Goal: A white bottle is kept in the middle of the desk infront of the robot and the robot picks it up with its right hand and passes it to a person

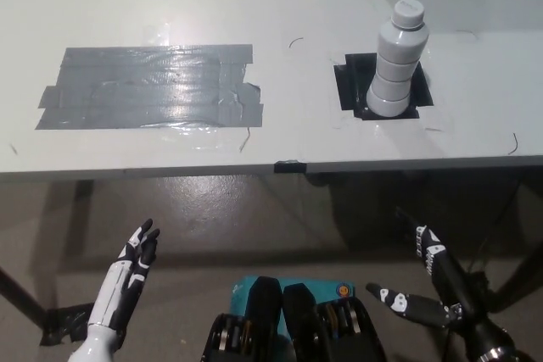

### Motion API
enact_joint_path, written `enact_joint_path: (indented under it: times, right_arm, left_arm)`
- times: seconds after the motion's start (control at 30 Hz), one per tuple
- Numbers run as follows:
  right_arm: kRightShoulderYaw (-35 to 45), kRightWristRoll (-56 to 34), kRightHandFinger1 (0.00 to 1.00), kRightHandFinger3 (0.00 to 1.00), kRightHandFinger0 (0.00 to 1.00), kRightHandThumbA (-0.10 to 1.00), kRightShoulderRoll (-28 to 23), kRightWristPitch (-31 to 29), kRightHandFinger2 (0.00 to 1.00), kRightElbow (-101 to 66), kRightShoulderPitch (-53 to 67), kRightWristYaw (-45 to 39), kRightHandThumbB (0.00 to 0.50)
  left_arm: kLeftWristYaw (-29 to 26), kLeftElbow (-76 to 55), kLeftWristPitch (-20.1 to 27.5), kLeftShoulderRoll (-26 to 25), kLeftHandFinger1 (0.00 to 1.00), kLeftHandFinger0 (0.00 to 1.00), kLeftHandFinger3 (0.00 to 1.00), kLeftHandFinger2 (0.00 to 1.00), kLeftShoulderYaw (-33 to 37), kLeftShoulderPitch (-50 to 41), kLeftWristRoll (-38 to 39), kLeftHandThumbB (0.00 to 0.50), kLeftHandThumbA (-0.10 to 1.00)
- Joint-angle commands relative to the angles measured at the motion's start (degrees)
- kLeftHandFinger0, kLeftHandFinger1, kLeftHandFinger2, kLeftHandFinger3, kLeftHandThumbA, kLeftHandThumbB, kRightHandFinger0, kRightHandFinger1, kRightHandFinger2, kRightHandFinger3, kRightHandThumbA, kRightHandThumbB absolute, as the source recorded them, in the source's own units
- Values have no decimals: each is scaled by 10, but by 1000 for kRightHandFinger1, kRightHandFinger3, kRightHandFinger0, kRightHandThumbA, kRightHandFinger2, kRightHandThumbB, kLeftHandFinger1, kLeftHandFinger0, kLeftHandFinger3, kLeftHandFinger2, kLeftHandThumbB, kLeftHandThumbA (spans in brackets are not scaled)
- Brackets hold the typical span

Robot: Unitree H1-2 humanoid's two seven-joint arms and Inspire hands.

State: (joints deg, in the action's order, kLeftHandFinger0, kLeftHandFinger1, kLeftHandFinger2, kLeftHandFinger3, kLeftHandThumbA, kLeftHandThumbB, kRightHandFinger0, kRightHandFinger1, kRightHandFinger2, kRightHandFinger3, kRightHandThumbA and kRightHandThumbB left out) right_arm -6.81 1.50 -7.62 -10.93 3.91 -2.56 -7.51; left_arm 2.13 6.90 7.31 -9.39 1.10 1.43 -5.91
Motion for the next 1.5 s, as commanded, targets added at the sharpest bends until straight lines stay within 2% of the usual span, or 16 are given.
enact_joint_path:
  times: [0.0,0.1,0.17,0.27,0.4,0.57,0.67,0.73,0.77,0.87,0.93,1.03,1.17,1.23,1.33,1.47]
  right_arm:
    - [32,13,1000,1000,1000,831,31,-63,1000,-84,-21,51,343]
    - [56,18,1000,1000,1000,913,46,-18,1000,-146,-61,64,381]
    - [72,19,1000,1000,1000,934,48,15,1000,-162,-90,68,380]
    - [91,44,1000,1000,1000,991,44,22,1000,-136,-135,86,379]
    - [112,8,1000,1000,1000,986,49,46,1000,-105,-180,87,399]
    - [132,-13,1000,1000,1000,993,54,49,1000,-47,-233,95,389]
    - [141,-9,1000,1000,1000,985,52,46,1000,-2,-261,106,351]
    - [147,-18,1000,1000,1000,978,51,46,1000,23,-278,106,359]
    - [152,-24,1000,1000,1000,976,52,46,1000,41,-289,107,393]
    - [165,-38,1000,1000,1000,966,53,49,1000,90,-319,113,439]
    - [169,-41,1000,1000,1000,973,52,45,1000,124,-339,116,434]
    - [176,-54,1000,1000,1000,986,48,38,1000,183,-371,110,393]
    - [182,-56,1000,1000,1000,1000,49,50,1000,235,-406,120,443]
    - [181,-50,1000,1000,1000,1000,47,52,1000,261,-422,127,488]
    - [173,-37,1000,1000,1000,1000,43,54,1000,300,-448,133,457]
    - [162,-22,1000,1000,1000,1000,38,57,1000,337,-465,137,481]
  left_arm:
    - [-3,-8,26,0,1000,1000,1000,1000,-1,3,0,267,977]
    - [-3,-7,27,1,1000,1000,1000,1000,-2,4,1,261,968]
    - [-2,-8,30,1,1000,1000,1000,1000,0,0,0,251,964]
    - [0,-4,35,2,1000,1000,1000,1000,-1,3,6,241,950]
    - [3,-8,27,0,1000,1000,1000,1000,0,9,6,238,964]
    - [2,-10,23,1,1000,1000,1000,1000,0,8,4,242,976]
    - [4,-9,20,0,1000,1000,1000,1000,1,8,2,257,996]
    - [4,-10,18,0,1000,1000,1000,1000,1,8,3,252,1000]
    - [4,-10,18,-1,1000,1000,1000,1000,2,8,1,250,1000]
    - [4,-10,21,-2,1000,1000,1000,1000,2,9,-1,231,1000]
    - [2,-11,22,-2,1000,1000,1000,1000,2,9,-3,230,995]
    - [2,-10,27,-1,1000,1000,1000,1000,3,12,-2,221,976]
    - [1,-9,29,-1,1000,1000,1000,1000,3,12,-3,235,978]
    - [2,-8,28,-1,1000,1000,1000,1000,3,12,-2,249,983]
    - [2,-6,29,-1,1000,1000,1000,1000,3,16,-3,254,986]
    - [1,-8,26,-2,1000,1000,1000,1000,5,20,-7,254,990]
